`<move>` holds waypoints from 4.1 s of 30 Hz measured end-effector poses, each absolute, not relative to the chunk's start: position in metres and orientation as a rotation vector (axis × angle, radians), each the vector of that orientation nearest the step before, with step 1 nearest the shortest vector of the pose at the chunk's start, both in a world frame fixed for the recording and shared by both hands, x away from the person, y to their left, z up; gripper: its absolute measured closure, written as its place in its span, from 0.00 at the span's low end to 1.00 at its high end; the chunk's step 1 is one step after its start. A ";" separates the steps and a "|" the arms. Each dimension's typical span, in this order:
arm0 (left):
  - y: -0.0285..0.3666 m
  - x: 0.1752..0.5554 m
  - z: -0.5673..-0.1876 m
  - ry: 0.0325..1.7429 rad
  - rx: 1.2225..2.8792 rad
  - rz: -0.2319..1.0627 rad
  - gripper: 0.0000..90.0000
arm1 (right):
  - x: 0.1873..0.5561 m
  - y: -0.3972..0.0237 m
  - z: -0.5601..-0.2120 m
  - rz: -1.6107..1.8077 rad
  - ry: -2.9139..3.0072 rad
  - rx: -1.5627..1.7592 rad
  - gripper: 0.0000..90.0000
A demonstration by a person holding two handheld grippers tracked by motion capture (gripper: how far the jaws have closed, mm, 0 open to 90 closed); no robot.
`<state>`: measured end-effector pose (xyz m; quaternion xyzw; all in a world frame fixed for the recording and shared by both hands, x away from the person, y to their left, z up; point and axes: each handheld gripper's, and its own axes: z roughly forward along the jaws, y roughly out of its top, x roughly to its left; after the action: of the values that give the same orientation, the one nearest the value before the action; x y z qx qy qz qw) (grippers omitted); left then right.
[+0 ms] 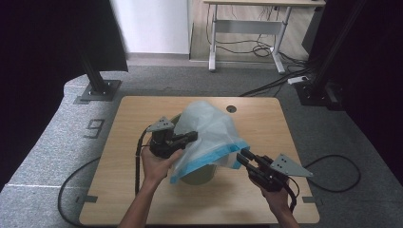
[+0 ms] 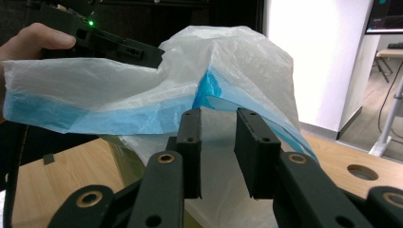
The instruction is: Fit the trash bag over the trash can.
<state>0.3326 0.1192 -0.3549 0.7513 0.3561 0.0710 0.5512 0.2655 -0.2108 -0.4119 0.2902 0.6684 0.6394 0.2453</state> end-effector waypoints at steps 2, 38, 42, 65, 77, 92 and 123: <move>0.119 0.333 -0.355 0.844 1.776 0.165 1.00 | 0.264 -0.212 -0.411 1.750 1.824 0.788 0.78; 0.123 0.334 -0.353 0.847 1.743 0.148 1.00 | 0.271 -0.191 -0.427 1.694 1.879 0.786 0.70; 0.123 0.335 -0.353 0.845 1.746 0.144 1.00 | 0.275 -0.194 -0.425 1.704 1.868 0.803 0.70; 0.126 0.334 -0.354 0.839 1.749 0.131 1.00 | 0.288 -0.202 -0.422 1.749 1.829 0.903 0.74; 0.122 0.334 -0.355 0.834 1.753 0.130 1.00 | 0.285 -0.196 -0.415 1.785 1.830 0.889 0.71; 0.122 0.335 -0.357 0.838 1.749 0.130 1.00 | 0.285 -0.195 -0.411 1.751 1.822 0.909 0.99; 0.167 0.329 -0.362 0.903 1.681 0.222 1.00 | 0.279 -0.226 -0.432 1.518 1.868 0.954 0.99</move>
<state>0.3295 0.1671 -0.3623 0.7172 0.3853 0.0947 0.5729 0.2791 -0.2261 -0.4317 0.3547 0.6940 0.5641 0.2727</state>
